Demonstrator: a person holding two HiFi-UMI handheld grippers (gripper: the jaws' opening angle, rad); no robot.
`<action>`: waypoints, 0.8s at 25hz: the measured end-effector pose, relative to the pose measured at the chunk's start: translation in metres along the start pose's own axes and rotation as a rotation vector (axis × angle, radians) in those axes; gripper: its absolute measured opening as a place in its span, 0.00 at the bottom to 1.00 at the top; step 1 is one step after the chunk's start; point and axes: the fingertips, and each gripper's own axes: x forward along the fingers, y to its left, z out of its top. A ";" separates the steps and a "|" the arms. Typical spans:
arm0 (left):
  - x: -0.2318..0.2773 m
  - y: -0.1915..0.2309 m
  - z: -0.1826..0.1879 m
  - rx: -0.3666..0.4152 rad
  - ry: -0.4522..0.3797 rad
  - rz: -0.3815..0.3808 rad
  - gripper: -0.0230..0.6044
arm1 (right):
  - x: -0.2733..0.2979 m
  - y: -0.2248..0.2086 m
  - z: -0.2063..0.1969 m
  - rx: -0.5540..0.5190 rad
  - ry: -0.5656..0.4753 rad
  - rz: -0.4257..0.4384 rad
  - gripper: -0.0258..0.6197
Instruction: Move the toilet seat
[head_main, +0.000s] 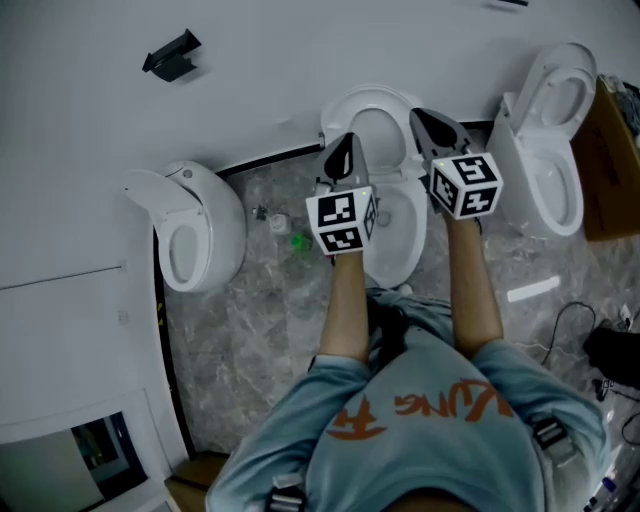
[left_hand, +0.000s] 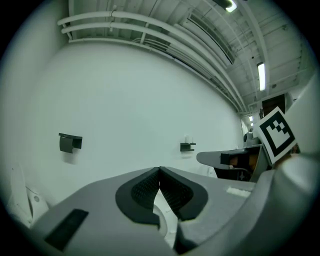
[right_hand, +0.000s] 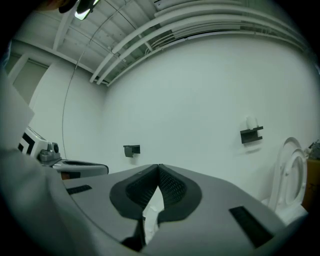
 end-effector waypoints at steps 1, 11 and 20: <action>0.000 -0.003 0.002 0.003 -0.003 -0.008 0.04 | -0.001 -0.001 0.001 -0.005 0.000 -0.002 0.04; 0.006 -0.013 0.004 0.026 0.001 -0.026 0.04 | -0.008 -0.004 0.002 -0.059 -0.004 0.010 0.04; 0.010 -0.012 -0.014 0.015 0.039 -0.015 0.04 | -0.007 -0.015 -0.009 -0.053 0.006 0.006 0.04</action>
